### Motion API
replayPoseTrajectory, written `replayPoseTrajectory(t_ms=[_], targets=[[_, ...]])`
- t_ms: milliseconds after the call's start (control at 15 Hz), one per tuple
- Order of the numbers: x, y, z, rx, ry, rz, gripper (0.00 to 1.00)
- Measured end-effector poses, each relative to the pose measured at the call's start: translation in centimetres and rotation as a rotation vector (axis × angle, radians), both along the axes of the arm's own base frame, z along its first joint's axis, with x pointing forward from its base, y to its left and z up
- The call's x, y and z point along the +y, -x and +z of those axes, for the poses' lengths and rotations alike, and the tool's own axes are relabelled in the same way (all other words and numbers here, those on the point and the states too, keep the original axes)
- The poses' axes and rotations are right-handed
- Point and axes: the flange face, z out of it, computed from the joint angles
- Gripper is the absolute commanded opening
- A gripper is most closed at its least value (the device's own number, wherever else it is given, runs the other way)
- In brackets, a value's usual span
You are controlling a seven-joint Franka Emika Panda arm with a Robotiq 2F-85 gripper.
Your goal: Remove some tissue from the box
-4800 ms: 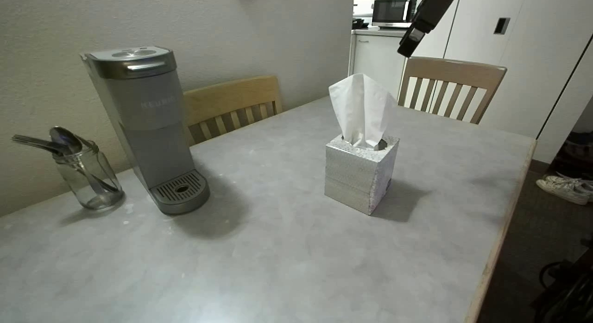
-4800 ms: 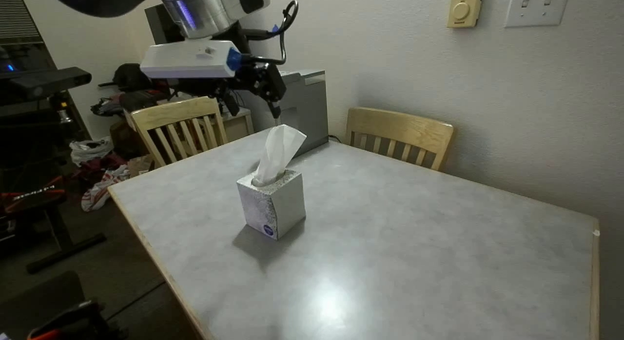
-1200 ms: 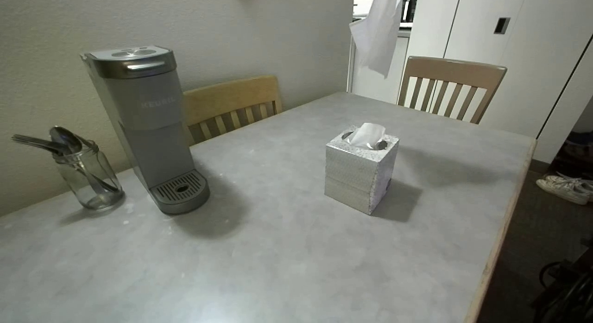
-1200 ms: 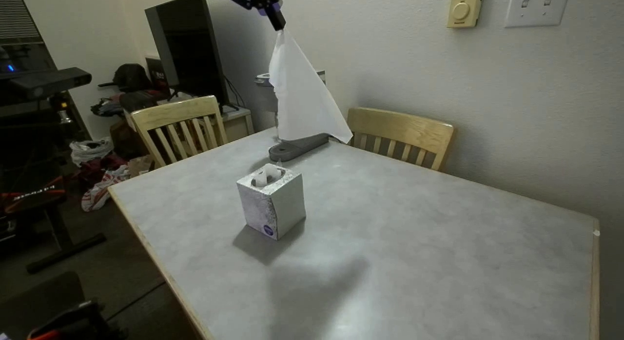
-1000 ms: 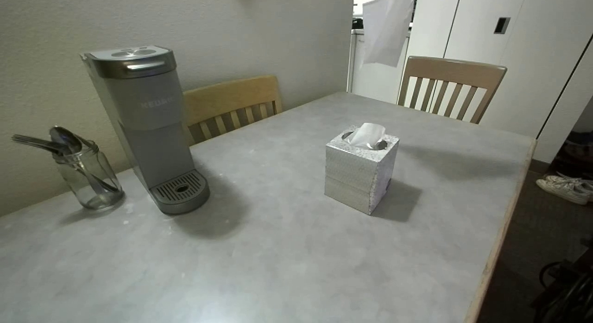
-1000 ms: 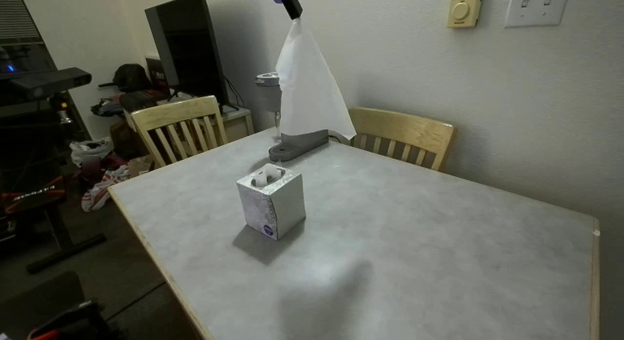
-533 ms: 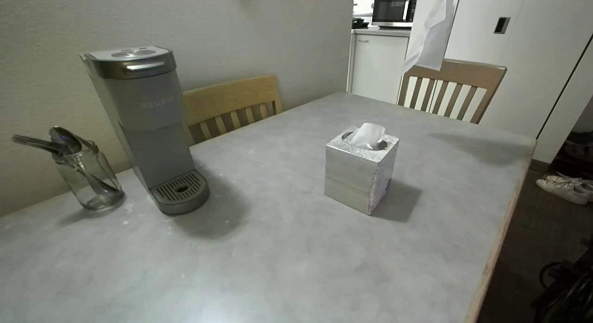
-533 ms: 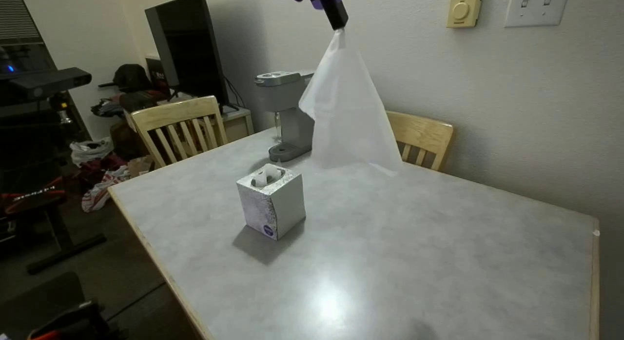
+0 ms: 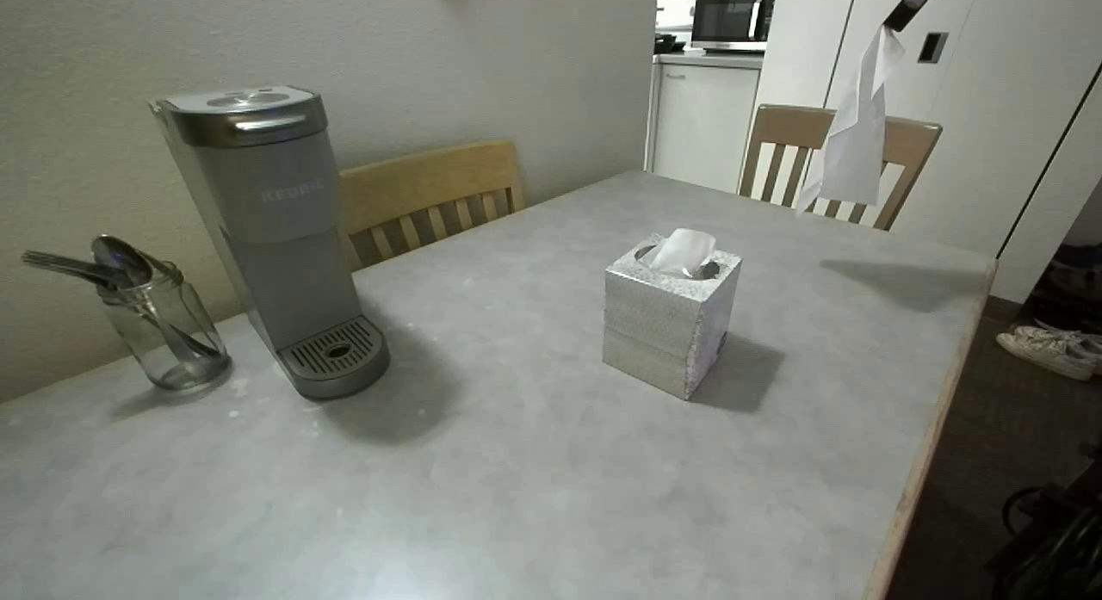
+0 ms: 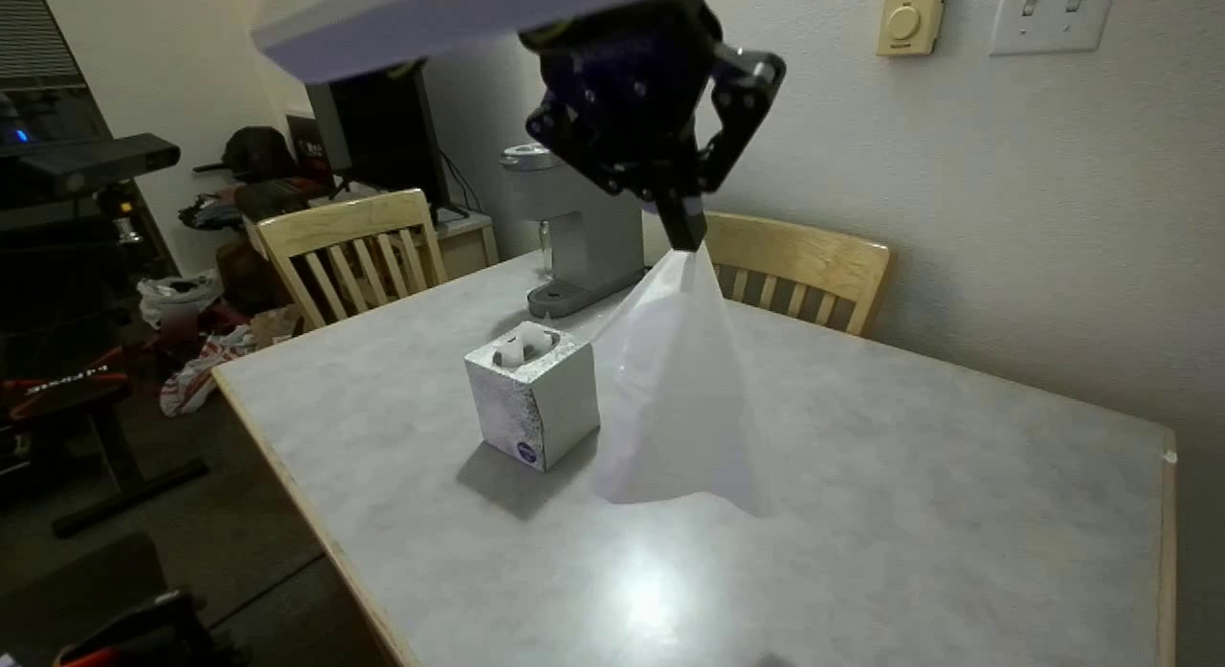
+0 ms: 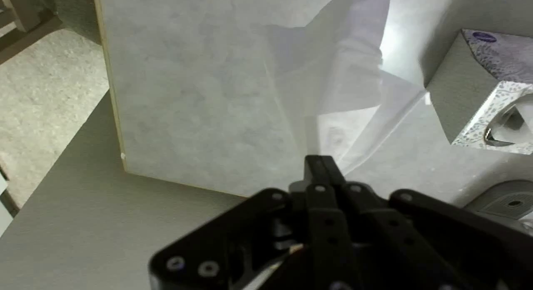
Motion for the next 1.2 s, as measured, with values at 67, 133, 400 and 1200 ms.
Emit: replayPoseTrajectory(t_ms=[67,133,400,1200], targets=[[-0.2,0.2,-1.2,0.004,-0.014,-0.004,0.0],[-0.3,0.3,-2.5,0.01,-0.022,-0.006,0.0],[-0.2,0.5,-8.0,0.069,-0.038,0.005,0.0],[-0.5,0.3,-21.2,0.322,0.014,0.038,0.0]])
